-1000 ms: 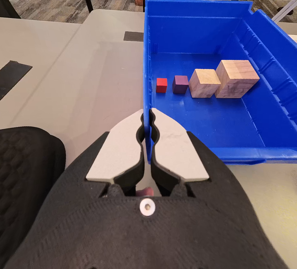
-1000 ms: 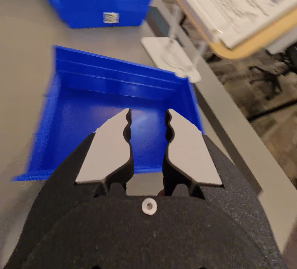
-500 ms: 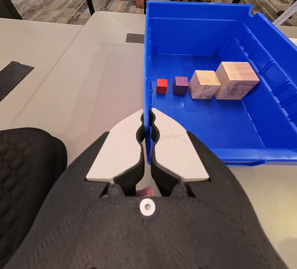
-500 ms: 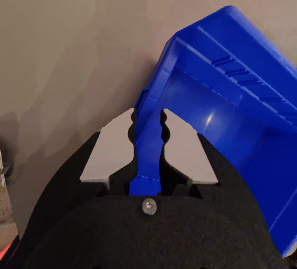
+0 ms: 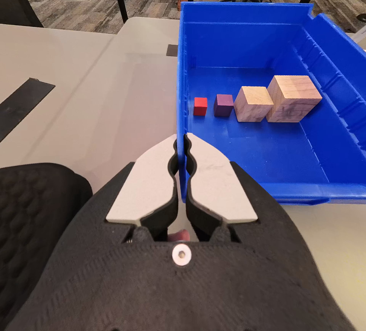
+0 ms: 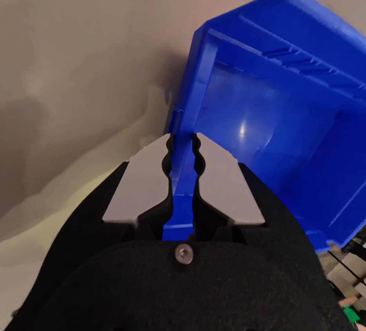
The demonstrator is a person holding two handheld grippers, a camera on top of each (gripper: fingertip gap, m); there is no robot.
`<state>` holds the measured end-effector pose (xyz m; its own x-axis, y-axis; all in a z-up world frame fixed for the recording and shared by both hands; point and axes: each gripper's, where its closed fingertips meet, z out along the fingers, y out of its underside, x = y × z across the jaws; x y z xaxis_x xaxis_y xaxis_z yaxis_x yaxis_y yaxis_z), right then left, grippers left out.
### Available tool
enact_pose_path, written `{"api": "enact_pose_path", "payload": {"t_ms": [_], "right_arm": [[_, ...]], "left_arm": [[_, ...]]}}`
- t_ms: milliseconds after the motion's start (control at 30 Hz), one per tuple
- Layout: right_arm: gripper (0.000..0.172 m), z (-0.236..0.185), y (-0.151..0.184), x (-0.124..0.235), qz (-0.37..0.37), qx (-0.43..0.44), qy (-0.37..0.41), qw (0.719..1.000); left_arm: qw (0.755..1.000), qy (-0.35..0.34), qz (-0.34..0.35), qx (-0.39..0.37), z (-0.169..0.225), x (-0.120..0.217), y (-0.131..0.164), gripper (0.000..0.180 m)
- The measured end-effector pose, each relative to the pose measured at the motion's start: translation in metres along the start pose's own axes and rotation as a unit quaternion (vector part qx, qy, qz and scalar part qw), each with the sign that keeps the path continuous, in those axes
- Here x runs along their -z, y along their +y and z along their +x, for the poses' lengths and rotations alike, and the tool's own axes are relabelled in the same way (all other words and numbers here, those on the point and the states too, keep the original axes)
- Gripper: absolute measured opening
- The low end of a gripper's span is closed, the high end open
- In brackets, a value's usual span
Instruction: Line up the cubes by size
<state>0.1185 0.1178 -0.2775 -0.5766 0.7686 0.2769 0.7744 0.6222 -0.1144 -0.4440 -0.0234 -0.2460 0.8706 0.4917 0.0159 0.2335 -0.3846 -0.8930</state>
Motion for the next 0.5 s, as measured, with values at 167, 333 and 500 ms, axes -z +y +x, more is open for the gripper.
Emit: {"api": "enact_pose_path", "payload": {"t_ms": [167,333,500], "right_arm": [[0.017,0.014,0.042,0.001,-0.035,-0.022,0.0,0.999],[0.017,0.021,0.06,0.001,-0.008,-0.066,-0.012,0.998],[0.017,0.028,0.09,0.002,-0.029,-0.105,0.006,0.994]], "left_arm": [[1.0,-0.002,-0.002,0.003,-0.005,-0.007,-0.003,0.002],[1.0,-0.007,-0.002,0.005,-0.008,-0.012,-0.005,0.002],[1.0,-0.008,-0.003,0.0,-0.011,-0.016,-0.008,0.002]]}}
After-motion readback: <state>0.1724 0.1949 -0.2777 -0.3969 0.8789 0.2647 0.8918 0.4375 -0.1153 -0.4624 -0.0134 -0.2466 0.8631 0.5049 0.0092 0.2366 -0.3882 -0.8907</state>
